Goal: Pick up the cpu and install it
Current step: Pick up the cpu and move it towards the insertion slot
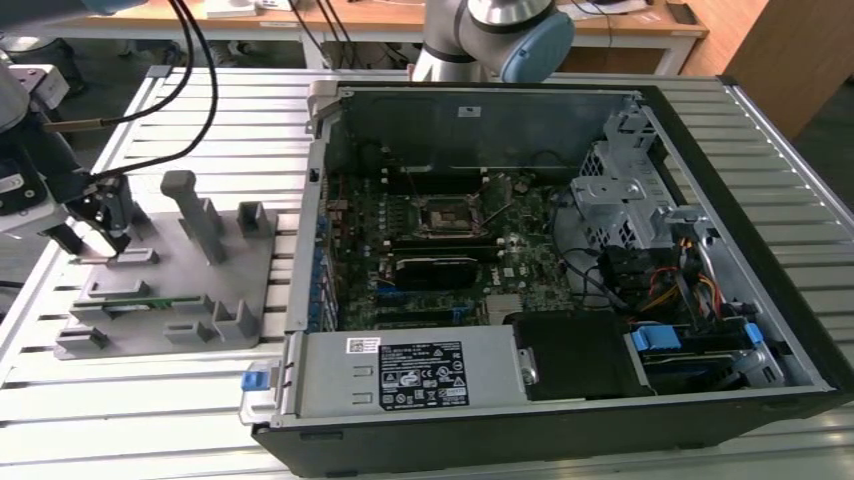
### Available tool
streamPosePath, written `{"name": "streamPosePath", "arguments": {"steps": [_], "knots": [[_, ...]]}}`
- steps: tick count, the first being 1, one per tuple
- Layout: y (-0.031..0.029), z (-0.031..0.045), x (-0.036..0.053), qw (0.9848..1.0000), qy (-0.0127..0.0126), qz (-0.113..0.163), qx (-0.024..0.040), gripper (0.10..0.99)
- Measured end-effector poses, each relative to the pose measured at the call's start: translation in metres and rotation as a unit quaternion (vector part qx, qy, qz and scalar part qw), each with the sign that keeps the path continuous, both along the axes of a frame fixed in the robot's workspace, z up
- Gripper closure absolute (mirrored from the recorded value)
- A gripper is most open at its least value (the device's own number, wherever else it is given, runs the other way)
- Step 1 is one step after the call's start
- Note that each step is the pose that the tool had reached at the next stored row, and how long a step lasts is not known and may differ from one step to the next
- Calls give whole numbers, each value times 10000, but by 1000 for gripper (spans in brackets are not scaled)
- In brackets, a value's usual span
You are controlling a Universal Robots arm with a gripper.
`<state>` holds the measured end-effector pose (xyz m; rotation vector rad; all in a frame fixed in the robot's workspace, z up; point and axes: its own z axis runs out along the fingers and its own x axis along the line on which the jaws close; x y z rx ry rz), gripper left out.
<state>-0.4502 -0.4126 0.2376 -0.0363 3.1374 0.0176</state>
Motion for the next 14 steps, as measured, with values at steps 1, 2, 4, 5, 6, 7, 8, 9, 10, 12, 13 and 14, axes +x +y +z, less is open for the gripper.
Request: {"name": "streamPosePath", "arguments": {"steps": [1,2,4,5,6,7,8,9,10,12,13,14], "knots": [[0,9,0,10000,0,0,0,561],[1,18,0,10000,-1,0,0,561],[1,36,0,10000,-1,0,0,561],[1,45,0,10000,0,0,0,561],[1,54,0,10000,0,0,0,561],[2,63,0,10000,0,0,0,561],[2,72,0,10000,-1,0,0,561],[3,81,0,10000,-1,0,0,561],[4,90,0,10000,-1,0,1,561],[5,108,0,10000,-1,0,1,561],[5,117,0,10000,0,0,0,561],[5,125,0,10000,0,0,0,561]]}}
